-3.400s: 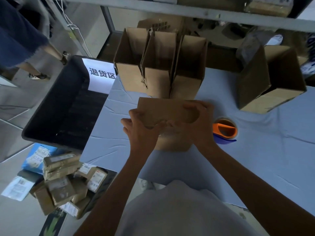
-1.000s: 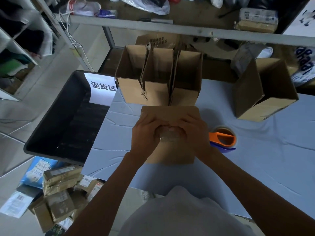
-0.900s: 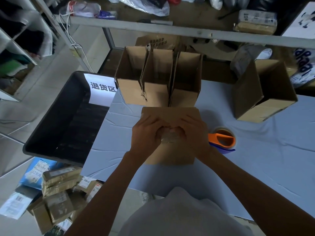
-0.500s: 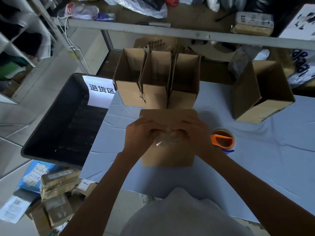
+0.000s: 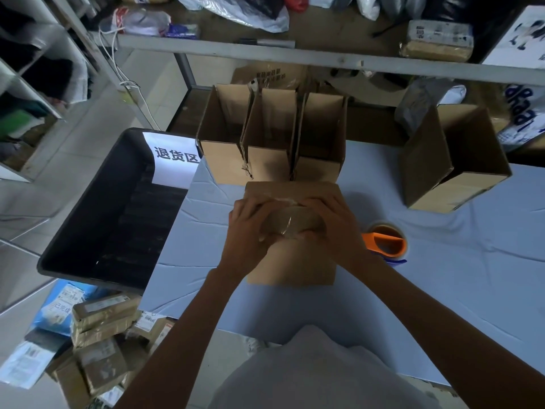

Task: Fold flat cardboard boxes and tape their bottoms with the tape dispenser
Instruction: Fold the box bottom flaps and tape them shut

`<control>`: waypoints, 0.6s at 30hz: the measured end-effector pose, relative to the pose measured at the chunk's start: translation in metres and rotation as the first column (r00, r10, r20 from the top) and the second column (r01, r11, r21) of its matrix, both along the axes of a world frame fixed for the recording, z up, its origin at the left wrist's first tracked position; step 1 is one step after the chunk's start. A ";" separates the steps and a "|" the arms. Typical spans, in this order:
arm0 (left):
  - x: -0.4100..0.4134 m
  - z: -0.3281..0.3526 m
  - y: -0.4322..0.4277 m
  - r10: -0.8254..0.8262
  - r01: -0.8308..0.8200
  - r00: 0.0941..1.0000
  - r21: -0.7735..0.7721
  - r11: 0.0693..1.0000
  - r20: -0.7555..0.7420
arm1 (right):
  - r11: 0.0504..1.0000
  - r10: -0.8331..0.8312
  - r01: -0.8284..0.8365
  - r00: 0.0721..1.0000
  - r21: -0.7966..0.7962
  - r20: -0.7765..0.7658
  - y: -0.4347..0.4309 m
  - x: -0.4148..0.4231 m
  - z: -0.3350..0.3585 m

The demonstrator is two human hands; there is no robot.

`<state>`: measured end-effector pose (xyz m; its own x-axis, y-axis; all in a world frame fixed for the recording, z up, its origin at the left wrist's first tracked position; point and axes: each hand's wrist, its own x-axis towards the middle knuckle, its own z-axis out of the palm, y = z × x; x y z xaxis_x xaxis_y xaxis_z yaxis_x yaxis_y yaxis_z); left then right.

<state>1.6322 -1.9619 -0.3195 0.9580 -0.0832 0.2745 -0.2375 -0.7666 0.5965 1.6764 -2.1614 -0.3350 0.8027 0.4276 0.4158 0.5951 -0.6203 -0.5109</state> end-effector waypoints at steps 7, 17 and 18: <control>0.013 0.008 -0.002 0.036 -0.040 0.998 -0.075 0.996 -0.055 | 0.993 0.099 -0.096 0.995 0.073 -0.031 -0.009 0.012 0.007; 0.010 0.018 -0.011 0.135 -0.136 0.989 -0.003 0.991 -0.067 | 0.986 0.134 -0.133 0.991 0.105 -0.006 -0.020 0.008 0.012; 0.010 0.018 -0.011 0.139 -0.140 0.989 -0.028 0.990 -0.042 | 0.991 0.103 -0.104 0.994 0.086 0.019 -0.016 0.008 0.014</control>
<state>1.6423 -1.9732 -0.3010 0.9699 0.0599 0.2361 -0.1051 -0.7714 0.6276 1.6844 -2.1769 -0.3208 0.7494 0.4703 0.4662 0.6618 -0.5088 -0.5506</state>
